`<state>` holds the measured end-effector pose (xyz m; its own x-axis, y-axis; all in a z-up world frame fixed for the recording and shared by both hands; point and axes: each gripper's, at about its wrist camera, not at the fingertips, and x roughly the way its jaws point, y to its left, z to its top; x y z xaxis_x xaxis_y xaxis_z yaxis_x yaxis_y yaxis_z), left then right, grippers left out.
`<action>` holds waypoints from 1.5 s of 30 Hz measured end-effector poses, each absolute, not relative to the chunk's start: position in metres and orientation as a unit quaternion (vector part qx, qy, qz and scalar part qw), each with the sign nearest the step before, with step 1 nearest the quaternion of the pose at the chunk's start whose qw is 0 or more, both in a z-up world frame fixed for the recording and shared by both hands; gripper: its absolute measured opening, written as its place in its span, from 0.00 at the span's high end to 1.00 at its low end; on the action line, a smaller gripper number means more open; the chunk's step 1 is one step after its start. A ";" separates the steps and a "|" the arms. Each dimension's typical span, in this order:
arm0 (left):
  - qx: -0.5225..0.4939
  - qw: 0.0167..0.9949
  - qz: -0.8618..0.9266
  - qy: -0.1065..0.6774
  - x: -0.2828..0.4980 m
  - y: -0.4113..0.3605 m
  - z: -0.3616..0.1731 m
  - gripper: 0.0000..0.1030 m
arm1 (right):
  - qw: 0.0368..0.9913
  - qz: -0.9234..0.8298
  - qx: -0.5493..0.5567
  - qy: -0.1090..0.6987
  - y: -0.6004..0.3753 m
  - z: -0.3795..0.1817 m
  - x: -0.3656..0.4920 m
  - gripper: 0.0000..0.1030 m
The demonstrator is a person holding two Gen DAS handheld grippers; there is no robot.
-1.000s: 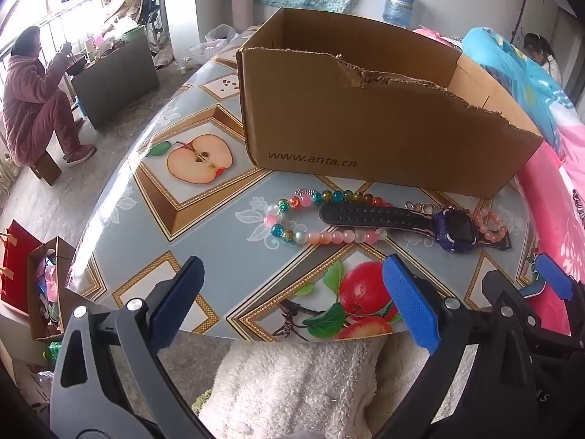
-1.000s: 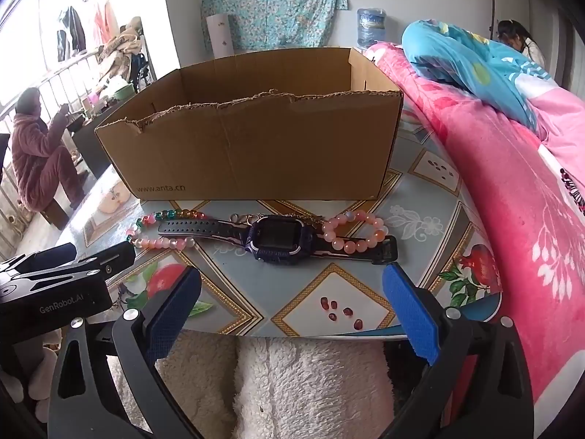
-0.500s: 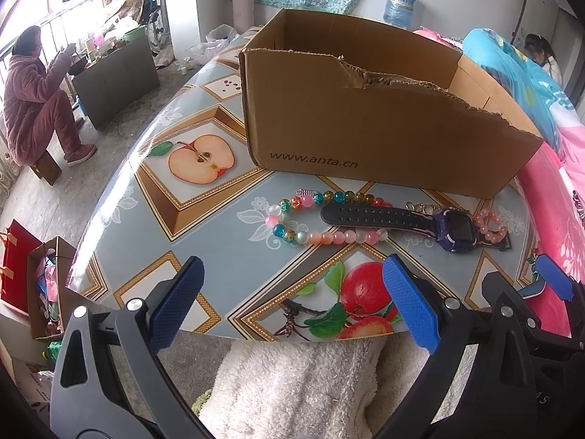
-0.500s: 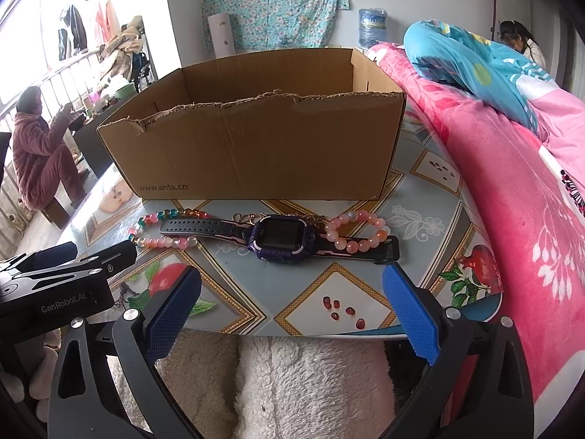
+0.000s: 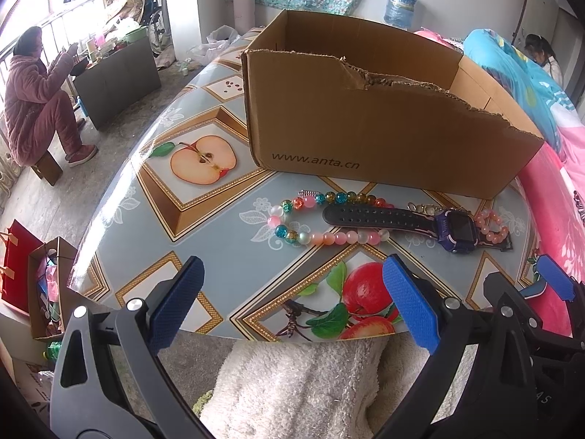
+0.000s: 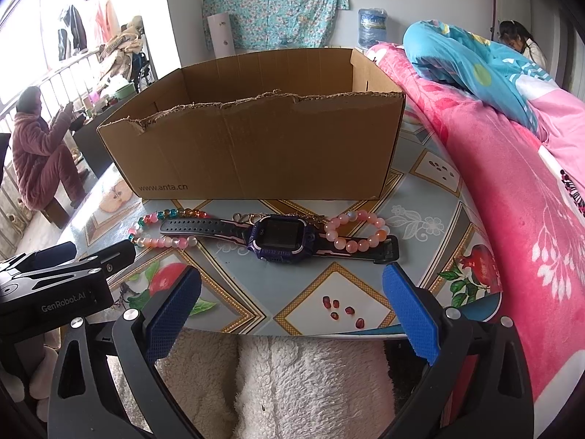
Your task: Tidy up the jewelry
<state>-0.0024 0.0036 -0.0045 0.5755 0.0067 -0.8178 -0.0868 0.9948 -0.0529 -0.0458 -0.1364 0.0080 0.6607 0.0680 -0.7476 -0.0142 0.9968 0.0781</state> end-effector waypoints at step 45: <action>-0.035 0.907 -0.017 0.420 -0.019 0.028 -0.011 0.08 | 0.920 0.024 0.057 0.388 -0.154 0.010 -0.043 0.06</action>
